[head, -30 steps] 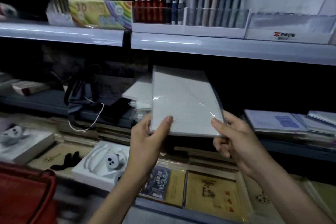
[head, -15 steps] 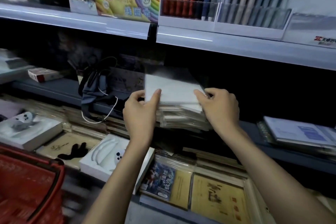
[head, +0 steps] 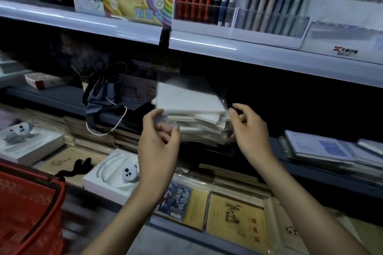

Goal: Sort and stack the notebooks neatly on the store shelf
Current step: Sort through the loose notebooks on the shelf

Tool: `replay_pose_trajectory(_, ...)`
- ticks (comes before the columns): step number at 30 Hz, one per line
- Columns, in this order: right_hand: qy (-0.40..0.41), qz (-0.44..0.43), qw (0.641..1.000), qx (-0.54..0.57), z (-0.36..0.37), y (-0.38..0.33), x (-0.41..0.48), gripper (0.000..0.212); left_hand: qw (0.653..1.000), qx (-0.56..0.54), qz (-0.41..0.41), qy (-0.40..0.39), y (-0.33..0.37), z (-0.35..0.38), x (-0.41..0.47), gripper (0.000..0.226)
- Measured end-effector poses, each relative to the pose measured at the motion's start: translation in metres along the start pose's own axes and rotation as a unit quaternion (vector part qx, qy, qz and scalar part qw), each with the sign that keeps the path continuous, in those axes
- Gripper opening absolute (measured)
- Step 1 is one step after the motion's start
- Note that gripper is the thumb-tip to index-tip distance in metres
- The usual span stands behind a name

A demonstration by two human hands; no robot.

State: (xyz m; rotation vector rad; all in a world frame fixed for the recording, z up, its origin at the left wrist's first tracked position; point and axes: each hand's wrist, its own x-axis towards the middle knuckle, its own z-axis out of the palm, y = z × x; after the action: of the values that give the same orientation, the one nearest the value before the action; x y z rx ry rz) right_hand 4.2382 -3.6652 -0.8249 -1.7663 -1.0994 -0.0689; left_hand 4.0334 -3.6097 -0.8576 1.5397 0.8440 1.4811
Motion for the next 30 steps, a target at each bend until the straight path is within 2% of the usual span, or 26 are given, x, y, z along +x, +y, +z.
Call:
replay_pose_trajectory(4, 0.024, -0.035, 0.998, -0.048, -0.025, 0.017, -0.059, 0.040, 0.991, 0.083, 0.051, -0.090, -0.007, 0.002, -0.025, 0.026)
replay_pose_trajectory(7, -0.016, -0.022, 0.994, -0.103, -0.039, 0.046, -0.094, 0.047, 0.976, 0.127, 0.087, -0.151, -0.013, 0.004, -0.043, 0.022)
replay_pose_trajectory(11, -0.060, -0.033, 0.976, -0.205, -0.067, 0.076, -0.121, 0.054, 0.962, 0.150, 0.127, -0.188, -0.011, 0.017, -0.060, 0.021)
replay_pose_trajectory(14, -0.051, -0.095, 0.953, -0.284, -0.098, 0.098, -0.126, 0.054, 0.951, 0.162, 0.148, -0.217, -0.011, 0.035, -0.070, 0.026)
replay_pose_trajectory(18, -0.011, -0.114, 0.931, -0.346, -0.141, 0.125, -0.129, 0.047, 0.935, 0.165, 0.183, -0.254, -0.006, 0.070, -0.086, 0.048)
replay_pose_trajectory(23, 0.027, -0.086, 0.924, -0.371, -0.183, 0.167, -0.146, 0.049, 0.889, 0.192, 0.258, -0.325, 0.000, 0.122, -0.121, 0.056)
replay_pose_trajectory(26, -0.001, -0.028, 0.918, -0.395, -0.204, 0.188, -0.153, 0.066, 0.859, 0.207, 0.304, -0.356, -0.004, 0.159, -0.141, 0.057)
replay_pose_trajectory(30, 0.015, 0.057, 0.919, -0.389, -0.243, 0.208, -0.152, 0.071, 0.810, 0.215, 0.387, -0.384, -0.006, 0.217, -0.174, 0.059)
